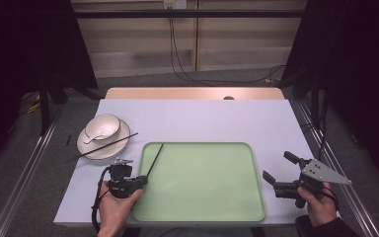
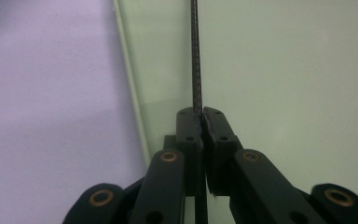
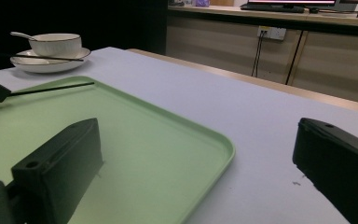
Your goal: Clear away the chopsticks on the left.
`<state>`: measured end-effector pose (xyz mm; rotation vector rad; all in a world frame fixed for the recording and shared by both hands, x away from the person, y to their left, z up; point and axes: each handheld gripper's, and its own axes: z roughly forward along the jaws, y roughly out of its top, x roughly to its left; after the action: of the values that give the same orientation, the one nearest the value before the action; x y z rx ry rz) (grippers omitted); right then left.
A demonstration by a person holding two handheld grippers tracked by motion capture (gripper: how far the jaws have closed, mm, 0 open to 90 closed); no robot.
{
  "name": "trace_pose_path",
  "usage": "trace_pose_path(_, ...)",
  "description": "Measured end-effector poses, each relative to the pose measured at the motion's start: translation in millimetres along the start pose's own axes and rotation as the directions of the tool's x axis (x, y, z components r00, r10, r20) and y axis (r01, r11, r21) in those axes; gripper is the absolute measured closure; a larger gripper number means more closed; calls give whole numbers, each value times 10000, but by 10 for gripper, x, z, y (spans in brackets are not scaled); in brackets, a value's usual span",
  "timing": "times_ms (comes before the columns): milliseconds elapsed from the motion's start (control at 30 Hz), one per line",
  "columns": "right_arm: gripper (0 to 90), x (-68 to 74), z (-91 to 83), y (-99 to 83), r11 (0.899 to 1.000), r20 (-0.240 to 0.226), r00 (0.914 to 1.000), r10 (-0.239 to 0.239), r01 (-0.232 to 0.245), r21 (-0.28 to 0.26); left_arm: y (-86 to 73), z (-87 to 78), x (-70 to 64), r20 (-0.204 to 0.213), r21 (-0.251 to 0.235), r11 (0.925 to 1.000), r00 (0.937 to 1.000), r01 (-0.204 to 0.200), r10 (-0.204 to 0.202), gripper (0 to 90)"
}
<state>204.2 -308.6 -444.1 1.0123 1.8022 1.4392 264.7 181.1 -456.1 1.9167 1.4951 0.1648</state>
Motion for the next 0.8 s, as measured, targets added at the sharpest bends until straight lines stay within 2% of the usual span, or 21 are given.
trace_pose_path(200, 10, 1, 7, 1, 10000, 45, 10000, -15, 15, 22, -7, 57, -10, -211, 235, 9996, 9997, -130, 135, 854)
trace_pose_path(400, 10, 2, 6, 0, 10000, 17, 10000, -8, 8, 38, -12, 71, -1, -113, 291, 9993, 9996, -242, 246, 774)
trace_pose_path(467, 10, 3, 4, 0, 10000, 5, 10000, 17, -17, 25, -12, 70, -11, -193, 246, 9992, 9993, -312, 317, 736)
trace_pose_path(500, 10, 1, 6, -1, 10000, -8, 10000, -15, 15, 20, -8, 69, 2, -102, 308, 9990, 9994, -339, 342, 727)
trace_pose_path(533, 10, 1, 6, -1, 10000, -8, 10000, -15, 15, 20, -6, 70, 12, -4, 250, 9995, 9998, -174, 174, 727)
trace_pose_path(667, 10, 3, 9, -1, 10000, 8, 10000, -33, 33, 47, -2, 57, 43, 49, 225, 9997, 9999, -94, 93, 694)
trace_pose_path(733, 10, 3, 11, 0, 10000, -30, 10000, -28, 28, 54, -3, 59, 46, 156, 133, 9997, 9997, -210, 208, 648)
trace_pose_path(767, 10, 3, 8, 0, 10000, -2, 10000, -33, 33, 48, 0, 55, 49, 357, 52, 9995, 9989, -317, 315, 648)
trace_pose_path(800, 10, 3, 8, 0, 10000, -5, 10000, -28, 28, 38, 8, 34, 52, 475, -163, 9983, 9973, -554, 561, 623)
